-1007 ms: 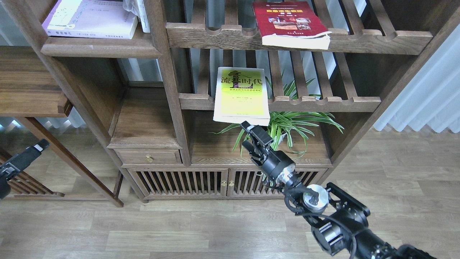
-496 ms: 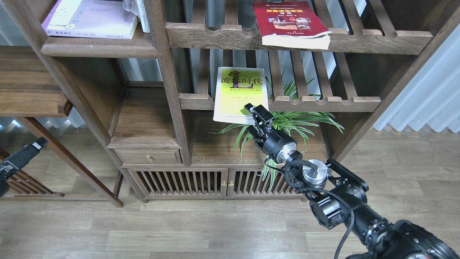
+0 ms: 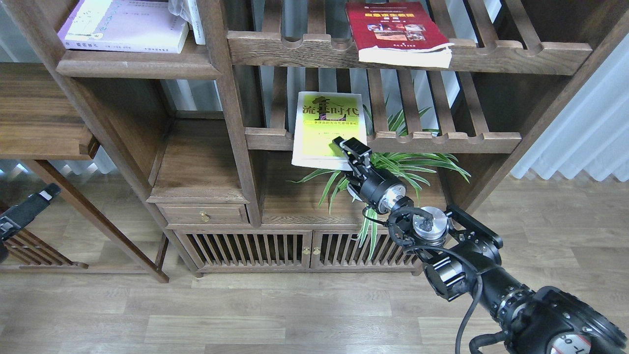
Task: Organize books on shelf
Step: 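Reach the right gripper to the yellow book on the middle shelf, then tip the yellow book out of the shelf with the right gripper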
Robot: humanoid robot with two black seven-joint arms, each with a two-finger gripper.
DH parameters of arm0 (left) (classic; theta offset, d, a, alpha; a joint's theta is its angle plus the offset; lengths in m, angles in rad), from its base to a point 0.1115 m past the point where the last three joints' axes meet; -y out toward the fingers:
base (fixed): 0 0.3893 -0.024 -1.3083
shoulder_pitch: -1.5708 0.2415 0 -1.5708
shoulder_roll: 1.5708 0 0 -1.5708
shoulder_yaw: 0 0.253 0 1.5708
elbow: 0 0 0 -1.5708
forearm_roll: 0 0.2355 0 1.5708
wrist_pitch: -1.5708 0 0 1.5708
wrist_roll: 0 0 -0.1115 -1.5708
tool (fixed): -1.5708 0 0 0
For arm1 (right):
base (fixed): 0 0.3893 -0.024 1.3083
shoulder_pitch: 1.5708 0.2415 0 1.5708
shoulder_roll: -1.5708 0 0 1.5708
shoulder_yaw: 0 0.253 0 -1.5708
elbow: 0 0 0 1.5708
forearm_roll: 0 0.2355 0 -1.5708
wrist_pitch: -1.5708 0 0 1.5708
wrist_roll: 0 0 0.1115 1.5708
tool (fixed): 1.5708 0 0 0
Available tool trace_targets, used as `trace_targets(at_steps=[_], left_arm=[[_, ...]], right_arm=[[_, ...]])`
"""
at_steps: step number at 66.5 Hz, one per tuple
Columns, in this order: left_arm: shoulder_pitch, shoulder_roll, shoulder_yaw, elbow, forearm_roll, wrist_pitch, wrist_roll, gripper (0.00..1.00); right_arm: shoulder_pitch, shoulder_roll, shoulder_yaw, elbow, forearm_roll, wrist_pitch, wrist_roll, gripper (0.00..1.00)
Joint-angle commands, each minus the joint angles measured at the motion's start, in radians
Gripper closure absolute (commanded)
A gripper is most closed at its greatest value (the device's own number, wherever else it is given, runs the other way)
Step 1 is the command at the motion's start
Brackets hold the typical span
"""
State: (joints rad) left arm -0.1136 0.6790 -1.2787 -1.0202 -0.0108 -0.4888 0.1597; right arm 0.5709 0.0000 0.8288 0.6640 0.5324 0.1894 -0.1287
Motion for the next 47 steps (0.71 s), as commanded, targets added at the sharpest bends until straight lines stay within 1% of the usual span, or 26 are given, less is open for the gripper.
trace_targets(at_steps=[1,13,16,19,24,25,30,32,37,39,40,41,43,47], left_arm=[[0.000,0.002,-0.004,-0.001,0.000,0.000,0.000,0.01],[0.003,0.004,-0.024,0.000,0.000,0.000,0.000,0.01],[0.003,0.004,-0.025,0.000,0.000,0.000,0.000,0.01],[0.005,0.004,-0.027,0.000,0.000,0.000,0.000,0.01],[0.005,0.005,-0.027,0.002,0.000,0.000,0.000,0.01],[0.005,0.005,-0.028,0.003,0.000,0.000,0.000,0.01],[0.005,0.004,-0.031,0.008,0.000,0.000,0.000,0.01],[0.005,0.004,-0.031,0.008,0.000,0.000,0.000,0.01],[0.005,0.005,-0.033,0.008,0.000,0.000,0.000,0.01],[0.005,0.005,-0.033,0.008,0.000,0.000,0.000,0.01],[0.005,0.005,-0.034,0.008,0.000,0.000,0.000,0.01],[0.005,0.005,-0.036,0.008,0.000,0.000,0.000,0.01],[0.005,0.005,-0.037,0.008,0.000,0.000,0.000,0.01],[0.005,0.007,-0.042,0.008,0.000,0.000,0.000,0.01]], right_arm=[[0.001,0.000,-0.045,-0.003,-0.003,0.004,0.001,0.34],[0.023,0.000,-0.045,-0.032,-0.005,-0.001,-0.008,0.35],[0.030,0.000,-0.045,-0.040,-0.005,-0.001,-0.008,0.41],[0.032,0.000,-0.039,-0.041,-0.003,-0.001,-0.005,0.50],[0.032,0.000,-0.039,-0.041,-0.002,0.001,-0.002,0.56],[0.032,0.000,-0.037,-0.041,0.000,0.002,0.000,0.60],[0.032,0.000,-0.033,-0.043,0.006,0.004,0.001,0.69],[0.032,0.000,-0.031,-0.043,0.011,0.004,0.001,0.70],[0.032,0.000,-0.028,-0.041,0.035,0.015,0.000,0.78],[0.032,0.000,-0.027,-0.043,0.043,0.048,0.000,0.84],[0.032,0.000,-0.025,-0.043,0.044,0.057,0.000,0.86],[0.030,0.000,-0.025,-0.044,0.046,0.088,0.000,0.91],[0.030,0.000,-0.026,-0.046,0.046,0.131,0.000,0.95],[0.029,0.000,-0.034,-0.049,0.044,0.172,0.000,0.95]])
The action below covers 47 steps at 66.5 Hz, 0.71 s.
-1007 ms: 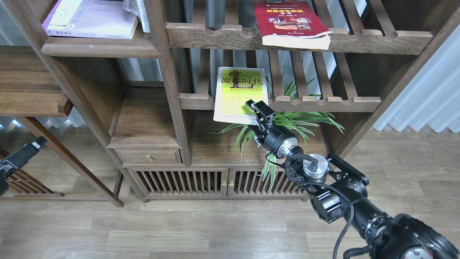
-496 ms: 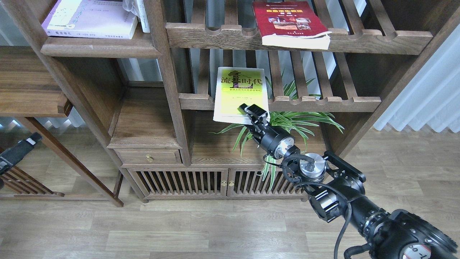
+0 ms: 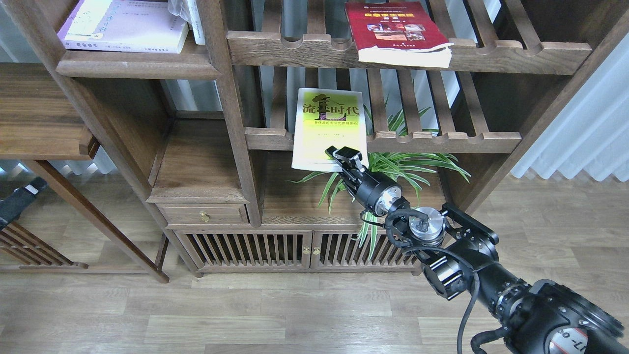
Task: Organize books on shelf
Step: 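Tip the yellow book out of the shelf with the right gripper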
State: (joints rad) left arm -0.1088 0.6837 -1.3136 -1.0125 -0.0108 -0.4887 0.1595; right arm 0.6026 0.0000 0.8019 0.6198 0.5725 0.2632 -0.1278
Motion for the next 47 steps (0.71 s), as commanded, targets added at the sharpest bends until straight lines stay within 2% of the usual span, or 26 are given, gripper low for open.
trace_targets(at_steps=[1,9,18,35,47], left_arm=[[0.000,0.002,-0.009,0.000,0.000,0.000,0.000,0.01],[0.001,0.004,-0.010,0.003,0.000,0.000,0.000,0.01],[0.003,-0.001,-0.007,0.018,0.000,0.000,-0.002,0.01],[0.006,-0.055,0.010,0.040,-0.008,0.000,-0.002,0.00],[0.005,-0.150,0.010,0.046,-0.011,0.000,-0.002,0.00]], right_arm=[[-0.004,0.000,-0.007,-0.005,0.003,0.102,-0.001,0.96],[-0.017,0.000,-0.006,0.001,0.007,0.133,-0.001,0.96],[-0.093,0.000,0.000,0.043,0.001,0.225,-0.012,0.96],[-0.340,0.000,0.032,0.308,-0.017,0.226,-0.026,0.96],[-0.441,0.000,0.043,0.388,-0.051,0.226,-0.050,0.95]])
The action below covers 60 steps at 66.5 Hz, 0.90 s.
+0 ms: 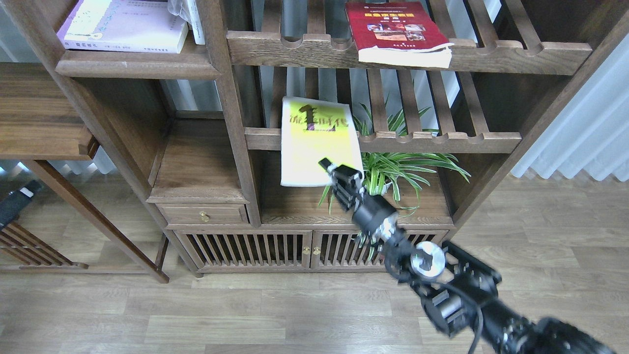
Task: Organize books on shelf
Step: 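Tip the yellow book out of the shelf with the right gripper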
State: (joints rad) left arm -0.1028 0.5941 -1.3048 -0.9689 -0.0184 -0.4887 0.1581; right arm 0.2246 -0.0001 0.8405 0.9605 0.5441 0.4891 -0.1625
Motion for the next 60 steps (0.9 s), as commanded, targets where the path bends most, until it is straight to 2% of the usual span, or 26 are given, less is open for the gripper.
trace_targets(at_steps=[1,14,21,27,32,40,49,60], left_arm=[[0.000,-0.063,0.001,0.002,-0.003,0.000,0.000,0.00],[0.038,-0.106,0.061,0.002,-0.041,0.000,0.000,0.00],[0.052,-0.082,0.163,-0.014,-0.179,0.000,0.000,0.00],[0.057,-0.007,0.285,-0.051,-0.345,0.000,0.001,0.01],[0.046,0.093,0.447,-0.106,-0.483,0.000,0.001,0.01],[-0.012,0.181,0.613,-0.171,-0.567,0.000,0.000,0.01],[-0.063,0.196,0.674,-0.179,-0.581,0.000,-0.002,0.01],[-0.089,0.184,0.680,-0.215,-0.609,0.000,-0.003,0.01]], right_arm=[[-0.068,0.000,0.005,0.047,-0.026,0.000,-0.017,0.95],[-0.149,0.000,-0.035,0.046,-0.061,0.000,-0.100,0.95],[-0.149,0.000,-0.067,0.040,-0.067,0.000,-0.132,0.95],[-0.145,0.000,-0.090,0.038,-0.072,0.000,-0.167,0.95],[-0.142,0.000,-0.103,0.037,-0.076,0.000,-0.206,0.95],[-0.140,0.000,-0.107,0.035,-0.079,0.000,-0.229,0.95],[-0.140,0.000,-0.127,0.017,-0.101,0.000,-0.278,0.94],[-0.125,0.000,-0.161,-0.048,-0.105,0.000,-0.310,0.94]])
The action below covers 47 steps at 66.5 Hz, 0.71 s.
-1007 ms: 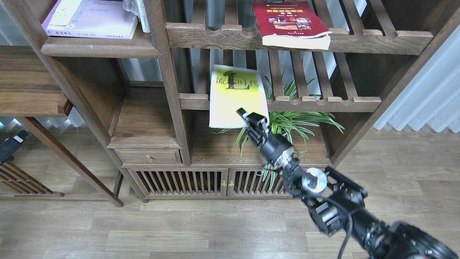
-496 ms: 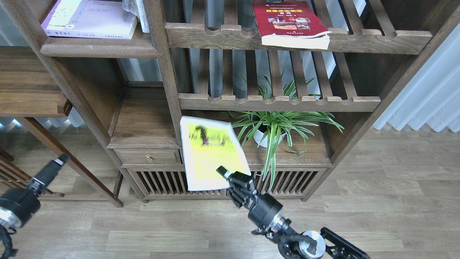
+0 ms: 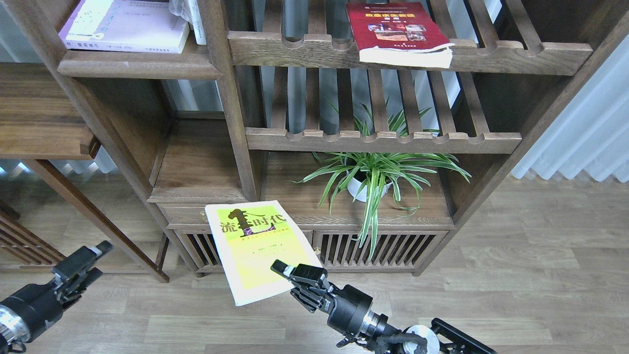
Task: Organize books on shelf
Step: 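Tip the yellow book out of the shelf with the right gripper, then grasp the yellow book with the left gripper beside the right gripper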
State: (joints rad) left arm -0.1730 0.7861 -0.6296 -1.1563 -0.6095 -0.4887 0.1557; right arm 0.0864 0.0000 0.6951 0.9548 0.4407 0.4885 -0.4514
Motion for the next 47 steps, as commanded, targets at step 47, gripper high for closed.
trace_targets(at_steps=[47], left_arm=[[-0.022,-0.215,0.168,-0.019,-0.021,0.000,-0.002,0.01]], right_arm=[[0.053,0.000,-0.031,-0.073,0.004,0.000,-0.037,0.94]])
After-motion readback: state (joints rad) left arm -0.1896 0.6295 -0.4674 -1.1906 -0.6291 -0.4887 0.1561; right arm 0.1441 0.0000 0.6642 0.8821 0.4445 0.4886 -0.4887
